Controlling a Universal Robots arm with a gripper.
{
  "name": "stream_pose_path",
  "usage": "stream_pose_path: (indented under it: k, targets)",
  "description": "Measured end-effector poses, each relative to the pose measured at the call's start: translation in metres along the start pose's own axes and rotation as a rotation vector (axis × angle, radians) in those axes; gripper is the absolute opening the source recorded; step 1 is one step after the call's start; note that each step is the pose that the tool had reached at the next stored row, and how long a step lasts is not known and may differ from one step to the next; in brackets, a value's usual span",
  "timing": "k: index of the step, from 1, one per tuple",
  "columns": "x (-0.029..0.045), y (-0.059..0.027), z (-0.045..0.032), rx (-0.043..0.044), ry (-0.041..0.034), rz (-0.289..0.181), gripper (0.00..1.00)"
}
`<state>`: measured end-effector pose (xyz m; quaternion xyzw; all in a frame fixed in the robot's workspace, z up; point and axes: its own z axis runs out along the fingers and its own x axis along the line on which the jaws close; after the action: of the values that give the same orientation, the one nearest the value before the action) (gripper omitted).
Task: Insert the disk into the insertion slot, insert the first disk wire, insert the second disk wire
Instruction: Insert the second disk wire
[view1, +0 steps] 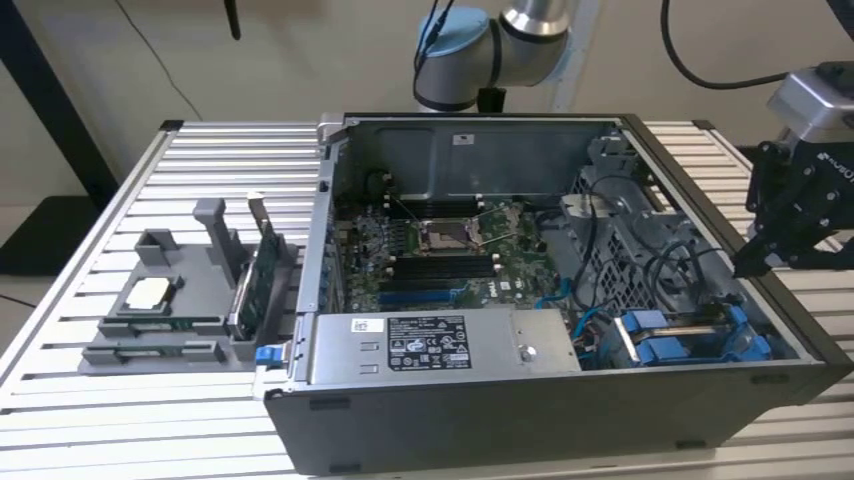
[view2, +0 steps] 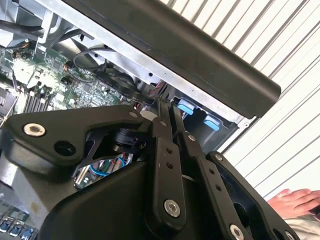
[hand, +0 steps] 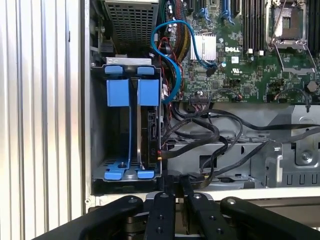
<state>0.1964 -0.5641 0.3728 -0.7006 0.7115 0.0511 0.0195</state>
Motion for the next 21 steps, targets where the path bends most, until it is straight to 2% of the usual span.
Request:
stream_pose_path:
  k: [9,21]
  targets:
    - [-0.0003,0.0022,-0.0013,0.0,-0.0001,0.0,0.16]
    - [-0.0016,0.0124,-0.0114,0.003,0.0,0.0,0.16]
